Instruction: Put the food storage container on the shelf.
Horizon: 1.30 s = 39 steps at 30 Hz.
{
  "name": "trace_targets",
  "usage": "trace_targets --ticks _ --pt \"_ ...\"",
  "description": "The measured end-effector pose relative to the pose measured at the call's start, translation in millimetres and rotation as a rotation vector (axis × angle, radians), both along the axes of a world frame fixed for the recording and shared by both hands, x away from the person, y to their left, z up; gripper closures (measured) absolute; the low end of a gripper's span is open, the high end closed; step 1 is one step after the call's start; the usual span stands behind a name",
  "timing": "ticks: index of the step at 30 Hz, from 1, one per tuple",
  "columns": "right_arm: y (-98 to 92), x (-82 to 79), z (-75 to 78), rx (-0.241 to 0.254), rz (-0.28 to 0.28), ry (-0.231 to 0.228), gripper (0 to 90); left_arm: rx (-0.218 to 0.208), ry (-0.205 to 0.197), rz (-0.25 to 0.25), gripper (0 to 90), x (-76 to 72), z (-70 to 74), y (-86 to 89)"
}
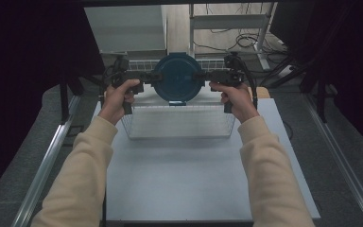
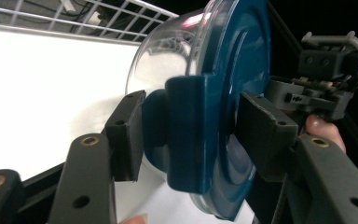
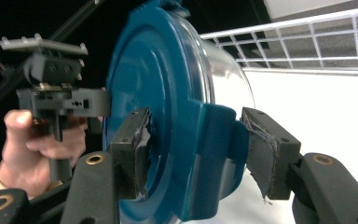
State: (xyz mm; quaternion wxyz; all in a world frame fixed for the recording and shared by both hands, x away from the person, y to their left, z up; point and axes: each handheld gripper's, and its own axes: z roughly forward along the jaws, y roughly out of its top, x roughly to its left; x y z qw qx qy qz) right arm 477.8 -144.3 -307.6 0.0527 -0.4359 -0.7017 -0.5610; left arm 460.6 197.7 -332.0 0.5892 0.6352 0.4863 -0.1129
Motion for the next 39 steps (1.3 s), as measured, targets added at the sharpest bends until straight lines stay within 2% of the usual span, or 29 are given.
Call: trace_targets --ticks 3,12,14,15,20,21,23,24,27,33,39 --pt "0.9 5.5 -3.8 0.027 -0.024 0.034 43.6 -0.02 0.026 0.028 44.2 4.4 -2.6 -0.5" --pt "1.4 25.3 -16.4 0.102 -0.125 0.217 43.1 -0.062 0.131 0.054 38.1 20.7 -16.4 -4.3" --pt "0.7 28.3 -21.0 0.124 -0.15 0.26 42.8 -0.068 0.129 0.058 37.5 22.3 -18.0 -4.8" --pt "0.0 29.1 -23.2 0.138 -0.151 0.265 42.9 -0.066 0.129 0.06 37.5 22.3 -17.7 -5.0" --pt "0.6 26.1 -23.3 0.129 -0.158 0.228 41.5 -0.061 0.122 0.067 35.9 21.1 -18.2 -6.2" --pt "1.6 24.0 -21.8 0.106 -0.174 0.201 37.8 -0.041 0.109 0.08 33.3 20.4 -17.2 -6.7" --pt "6.1 18.5 -17.1 0.014 -0.226 0.117 26.4 0.008 0.071 0.13 27.1 17.8 -14.6 -5.9" --pt "7.5 15.6 -14.9 -0.016 -0.244 0.088 23.0 0.017 0.057 0.157 25.0 15.8 -13.0 -4.4" --pt "8.5 6.5 -9.5 -0.044 -0.233 0.043 17.6 0.029 0.011 0.177 23.0 7.9 -6.4 1.4" --pt "1.6 -13.7 -2.0 -0.141 -0.209 -0.078 14.2 0.045 -0.057 0.167 23.1 -16.8 2.0 7.0" --pt "-14.1 -31.7 -2.4 -0.145 -0.171 -0.136 14.3 0.075 -0.109 0.132 23.8 -43.4 -1.9 4.7"
